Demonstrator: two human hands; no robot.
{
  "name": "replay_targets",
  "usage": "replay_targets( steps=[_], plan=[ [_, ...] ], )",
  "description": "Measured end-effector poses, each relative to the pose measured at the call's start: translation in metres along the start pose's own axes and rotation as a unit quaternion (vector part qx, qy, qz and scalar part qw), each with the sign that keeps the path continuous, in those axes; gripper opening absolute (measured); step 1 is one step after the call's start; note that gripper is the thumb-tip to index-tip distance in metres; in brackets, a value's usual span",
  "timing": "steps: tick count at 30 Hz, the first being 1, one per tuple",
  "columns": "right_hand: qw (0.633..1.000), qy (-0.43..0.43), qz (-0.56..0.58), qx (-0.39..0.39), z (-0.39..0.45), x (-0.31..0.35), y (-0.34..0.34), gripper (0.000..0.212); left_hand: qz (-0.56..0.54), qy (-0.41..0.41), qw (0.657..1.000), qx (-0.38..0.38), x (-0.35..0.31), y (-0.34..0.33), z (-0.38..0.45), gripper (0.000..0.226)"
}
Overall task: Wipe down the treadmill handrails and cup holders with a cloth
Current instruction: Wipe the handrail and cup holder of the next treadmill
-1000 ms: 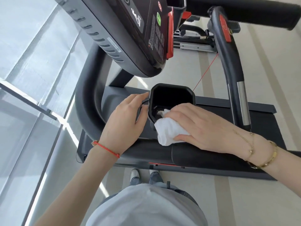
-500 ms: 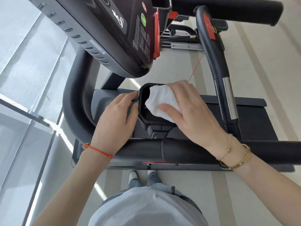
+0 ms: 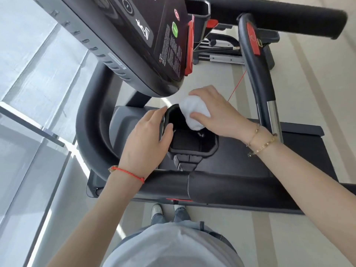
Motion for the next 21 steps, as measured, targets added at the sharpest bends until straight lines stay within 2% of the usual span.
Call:
replay_targets(
  steps=[4,9,16,18,21],
  plan=[
    [0.998,0.049,-0.002,0.034,0.007,-0.009,-0.001,0.047,-0.006,0.015,1.000,-0.007,0.002,-0.003,0.000,0.044],
    [0.999,0.009,-0.001,0.046,-0.007,-0.027,0.003,0.045,-0.010,0.021,1.000,-0.007,0.003,-0.004,0.001,0.044],
    [0.974,0.148,-0.160,0.052,0.032,0.007,-0.007,0.042,-0.017,0.018,1.000,-0.009,0.004,-0.004,0.000,0.041],
    [0.981,0.135,-0.132,0.049,0.019,-0.003,-0.003,0.039,-0.019,0.015,1.000,-0.008,0.005,-0.004,0.001,0.042],
    [0.997,0.037,-0.001,0.062,-0.006,-0.030,0.007,0.031,-0.014,0.009,1.000,-0.004,0.005,-0.004,0.001,0.044]
  ],
)
Point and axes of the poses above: each hand's wrist, its own z-axis towards the middle knuckle, its own y-axis out of the back of the hand, x = y × z, the point moved 2 cm from there along z, towards the middle knuckle, and after that the axes turned 8 degrees about y, right-handed, at the moved point
